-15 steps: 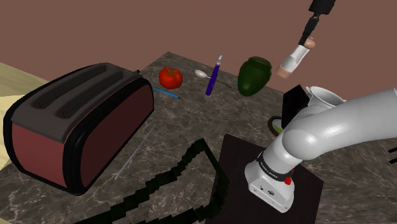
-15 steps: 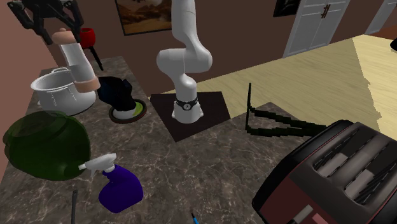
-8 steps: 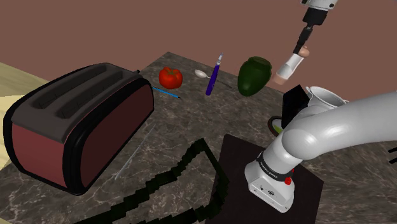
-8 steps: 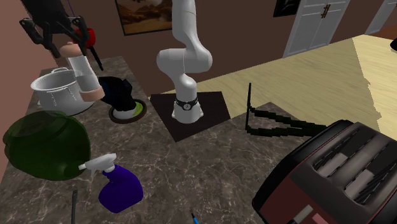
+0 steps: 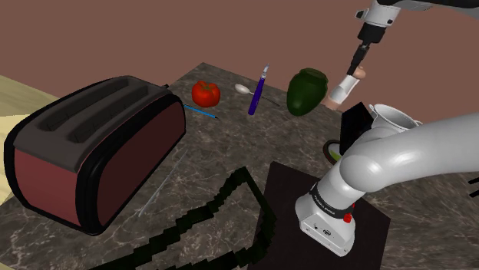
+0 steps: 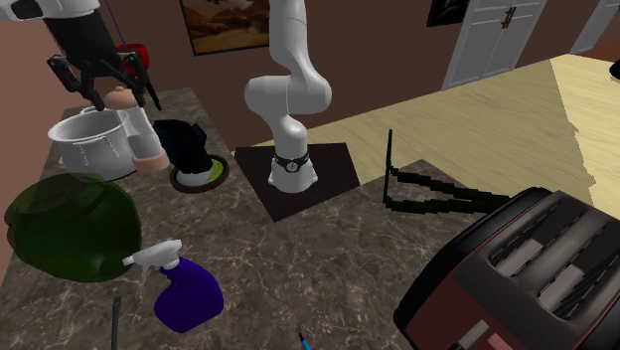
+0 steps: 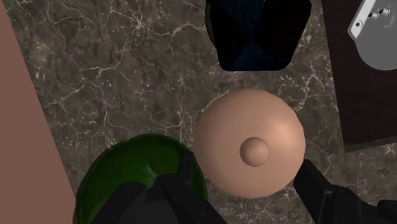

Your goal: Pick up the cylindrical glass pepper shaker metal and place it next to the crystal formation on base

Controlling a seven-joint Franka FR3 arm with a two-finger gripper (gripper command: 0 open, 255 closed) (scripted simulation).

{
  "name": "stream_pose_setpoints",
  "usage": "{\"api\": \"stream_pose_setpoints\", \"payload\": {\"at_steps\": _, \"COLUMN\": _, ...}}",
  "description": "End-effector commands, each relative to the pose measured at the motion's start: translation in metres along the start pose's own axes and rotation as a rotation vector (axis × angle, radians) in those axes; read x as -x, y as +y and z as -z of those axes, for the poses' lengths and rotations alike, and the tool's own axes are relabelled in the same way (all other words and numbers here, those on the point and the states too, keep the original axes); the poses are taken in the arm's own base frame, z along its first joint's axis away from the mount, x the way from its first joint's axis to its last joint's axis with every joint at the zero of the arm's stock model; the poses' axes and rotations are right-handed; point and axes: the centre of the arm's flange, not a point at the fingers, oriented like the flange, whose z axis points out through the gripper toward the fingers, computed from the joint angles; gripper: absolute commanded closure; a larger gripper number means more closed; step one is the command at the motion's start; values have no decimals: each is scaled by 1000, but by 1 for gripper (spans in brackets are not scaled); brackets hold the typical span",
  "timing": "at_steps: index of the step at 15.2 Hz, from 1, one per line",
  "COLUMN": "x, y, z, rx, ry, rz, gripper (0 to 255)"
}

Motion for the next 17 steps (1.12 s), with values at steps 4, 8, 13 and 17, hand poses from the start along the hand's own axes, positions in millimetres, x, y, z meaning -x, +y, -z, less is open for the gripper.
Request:
{"api": "stream_pose_setpoints", "payload": {"at_steps": 4, "x": -1, "y": 1, "z": -27, "rx": 0, "ry": 0, "rz": 0, "gripper": 255}}
{"api": "stream_pose_setpoints", "payload": {"at_steps": 8, "x": -3, "y": 1, "z": -48, "rx": 0, "ry": 0, "rz": 0, "gripper": 255}}
{"api": "stream_pose_setpoints", "payload": {"at_steps": 13, "x": -6, "y": 1, "z": -74, "rx": 0, "ry": 0, "rz": 0, "gripper": 255}}
{"api": "stream_pose_setpoints", "payload": {"at_steps": 17, "x": -7, "y": 1, "z": -95, "rx": 0, "ry": 0, "rz": 0, "gripper": 255}}
